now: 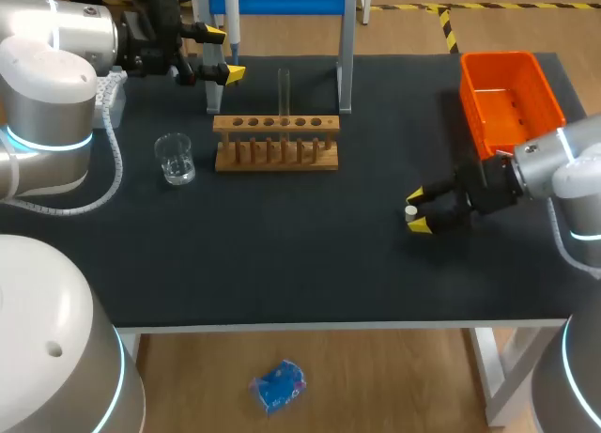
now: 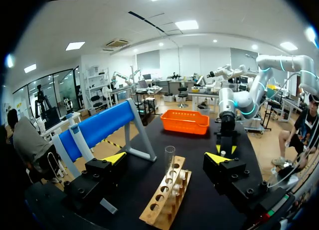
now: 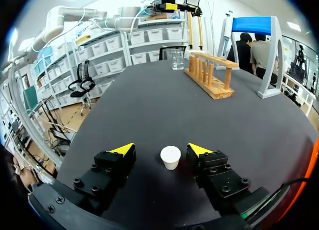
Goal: Invert the test tube, pick up the pipette, mount the tip to pipette, aspirate from beaker and dispense into the tube, eject the tip, return the pipette, and cap with the stopper.
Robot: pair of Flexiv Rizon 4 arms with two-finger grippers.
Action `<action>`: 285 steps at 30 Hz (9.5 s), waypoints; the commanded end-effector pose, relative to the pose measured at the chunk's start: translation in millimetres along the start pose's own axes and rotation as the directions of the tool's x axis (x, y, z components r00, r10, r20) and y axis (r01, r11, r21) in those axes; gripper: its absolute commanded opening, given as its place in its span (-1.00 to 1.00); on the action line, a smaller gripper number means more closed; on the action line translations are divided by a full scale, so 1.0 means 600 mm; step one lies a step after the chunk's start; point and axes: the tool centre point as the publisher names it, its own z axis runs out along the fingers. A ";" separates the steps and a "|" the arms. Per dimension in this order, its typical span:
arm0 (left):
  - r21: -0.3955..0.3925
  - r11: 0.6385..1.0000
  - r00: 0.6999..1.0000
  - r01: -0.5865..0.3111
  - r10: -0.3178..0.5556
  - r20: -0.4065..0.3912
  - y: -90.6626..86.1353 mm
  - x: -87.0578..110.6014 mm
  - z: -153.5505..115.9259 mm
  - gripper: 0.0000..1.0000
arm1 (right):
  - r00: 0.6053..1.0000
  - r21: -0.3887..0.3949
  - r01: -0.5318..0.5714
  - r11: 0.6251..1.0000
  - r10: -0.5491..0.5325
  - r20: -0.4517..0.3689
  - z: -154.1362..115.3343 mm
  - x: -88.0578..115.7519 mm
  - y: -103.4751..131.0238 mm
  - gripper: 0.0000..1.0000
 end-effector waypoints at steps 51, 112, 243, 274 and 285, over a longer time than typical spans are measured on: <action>0.000 1.000 1.000 0.000 0.000 0.002 0.000 0.001 0.000 1.00 | 1.000 0.016 -0.002 1.000 0.001 0.029 -0.052 -0.008 0.157 -1.00; 0.000 1.000 1.000 0.000 0.000 0.002 0.000 0.001 0.000 1.00 | 0.999 -0.039 0.023 0.999 -0.022 0.034 0.030 -0.117 0.499 -1.00; 0.000 1.000 1.000 0.000 0.000 0.002 0.000 0.001 0.000 1.00 | 0.994 -0.227 0.057 0.972 -0.033 0.109 0.111 -0.207 0.563 1.00; 0.000 1.000 1.000 0.000 0.000 0.002 0.000 0.001 0.000 1.00 | 0.990 -0.402 0.109 0.909 -0.064 0.125 0.121 -0.196 0.571 -1.00; 0.000 1.000 1.000 0.000 0.000 0.002 0.000 0.001 0.000 1.00 | 0.991 -0.414 0.100 0.905 -0.053 0.122 0.127 -0.198 0.564 -1.00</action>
